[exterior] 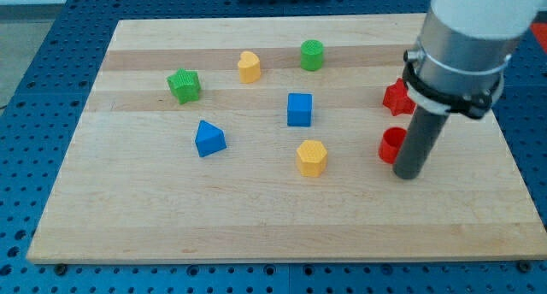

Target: Push the red circle closer to red star

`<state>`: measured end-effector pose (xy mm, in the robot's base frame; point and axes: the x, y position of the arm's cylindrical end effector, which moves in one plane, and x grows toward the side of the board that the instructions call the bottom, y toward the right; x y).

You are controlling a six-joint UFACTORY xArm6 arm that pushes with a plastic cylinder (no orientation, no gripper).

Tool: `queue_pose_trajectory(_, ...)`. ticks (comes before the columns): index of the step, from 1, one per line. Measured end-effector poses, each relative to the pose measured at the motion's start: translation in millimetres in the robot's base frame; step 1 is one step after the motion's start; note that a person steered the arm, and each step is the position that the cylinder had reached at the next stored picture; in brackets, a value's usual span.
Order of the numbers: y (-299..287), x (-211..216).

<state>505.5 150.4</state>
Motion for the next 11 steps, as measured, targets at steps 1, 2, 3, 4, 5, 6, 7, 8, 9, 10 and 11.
queue_pose_trajectory(1, -24, -18)
queue_pose_trajectory(2, -39, -12)
queue_pose_trajectory(3, -48, -12)
queue_pose_trajectory(4, -49, -12)
queue_pose_trajectory(5, -49, -12)
queue_pose_trajectory(6, -48, -7)
queue_pose_trajectory(7, -71, -14)
queue_pose_trajectory(8, -82, -22)
queue_pose_trajectory(9, -62, -22)
queue_pose_trajectory(10, -39, -35)
queue_pose_trajectory(11, -31, -51)
